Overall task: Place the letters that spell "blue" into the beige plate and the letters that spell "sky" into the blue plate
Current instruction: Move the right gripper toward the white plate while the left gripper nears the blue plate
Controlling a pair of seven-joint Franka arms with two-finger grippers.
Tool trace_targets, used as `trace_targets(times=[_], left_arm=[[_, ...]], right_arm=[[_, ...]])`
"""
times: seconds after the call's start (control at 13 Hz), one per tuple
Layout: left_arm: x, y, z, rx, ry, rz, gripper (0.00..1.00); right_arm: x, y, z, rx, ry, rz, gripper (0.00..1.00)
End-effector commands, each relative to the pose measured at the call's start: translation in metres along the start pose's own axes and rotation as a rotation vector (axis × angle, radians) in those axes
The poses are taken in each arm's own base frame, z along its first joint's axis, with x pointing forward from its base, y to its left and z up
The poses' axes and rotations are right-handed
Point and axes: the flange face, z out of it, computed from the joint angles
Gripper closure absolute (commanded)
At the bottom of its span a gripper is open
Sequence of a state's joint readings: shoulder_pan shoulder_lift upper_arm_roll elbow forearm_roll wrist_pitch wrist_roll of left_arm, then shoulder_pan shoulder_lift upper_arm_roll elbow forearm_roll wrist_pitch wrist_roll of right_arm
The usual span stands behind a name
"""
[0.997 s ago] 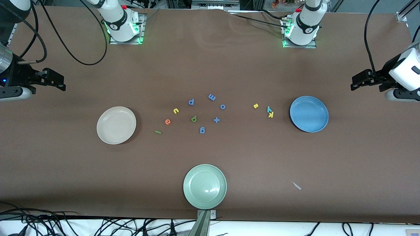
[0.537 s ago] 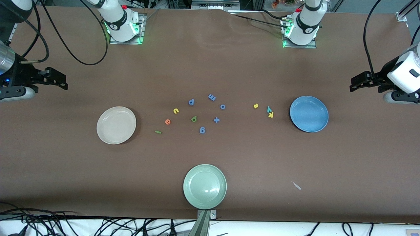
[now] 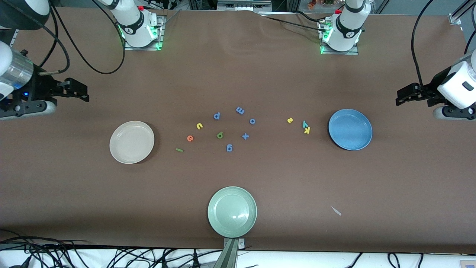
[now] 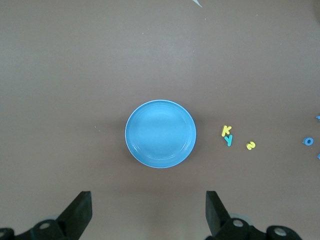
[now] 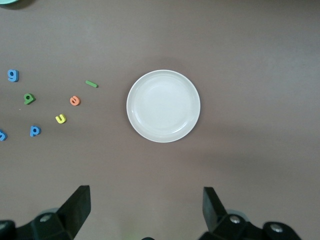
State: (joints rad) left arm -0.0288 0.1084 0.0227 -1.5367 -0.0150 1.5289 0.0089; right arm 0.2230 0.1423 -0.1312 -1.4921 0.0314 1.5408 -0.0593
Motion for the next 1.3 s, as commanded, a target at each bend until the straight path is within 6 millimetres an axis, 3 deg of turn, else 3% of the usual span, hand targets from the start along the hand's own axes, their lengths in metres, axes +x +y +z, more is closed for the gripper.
trace_targets(times=[0.0, 0.31, 0.54, 0.77, 1.07, 1.23], left_arm=[[0.004, -0.002, -0.001, 0.017, -0.002, 0.017, 0.00], [0.005, -0.002, 0.000, 0.015, -0.004, 0.012, 0.00], [0.013, 0.005, 0.018, 0.012, -0.034, 0.013, 0.00], [0.016, 0.009, 0.039, 0.003, -0.068, -0.013, 0.02], [0.021, 0.082, 0.105, 0.002, -0.073, -0.126, 0.02], [0.015, 0.097, 0.136, -0.031, -0.051, -0.138, 0.02]], right_arm=[[0.005, -0.019, 0.009, 0.012, -0.006, 0.001, 0.01], [0.024, -0.059, 0.045, 0.002, -0.003, 0.026, 0.00], [0.028, -0.086, 0.080, 0.012, 0.014, 0.032, 0.00], [0.037, -0.125, 0.122, 0.000, 0.014, 0.058, 0.00], [0.033, -0.152, 0.193, -0.004, 0.047, 0.097, 0.00], [0.034, -0.155, 0.219, -0.006, 0.060, 0.096, 0.00]])
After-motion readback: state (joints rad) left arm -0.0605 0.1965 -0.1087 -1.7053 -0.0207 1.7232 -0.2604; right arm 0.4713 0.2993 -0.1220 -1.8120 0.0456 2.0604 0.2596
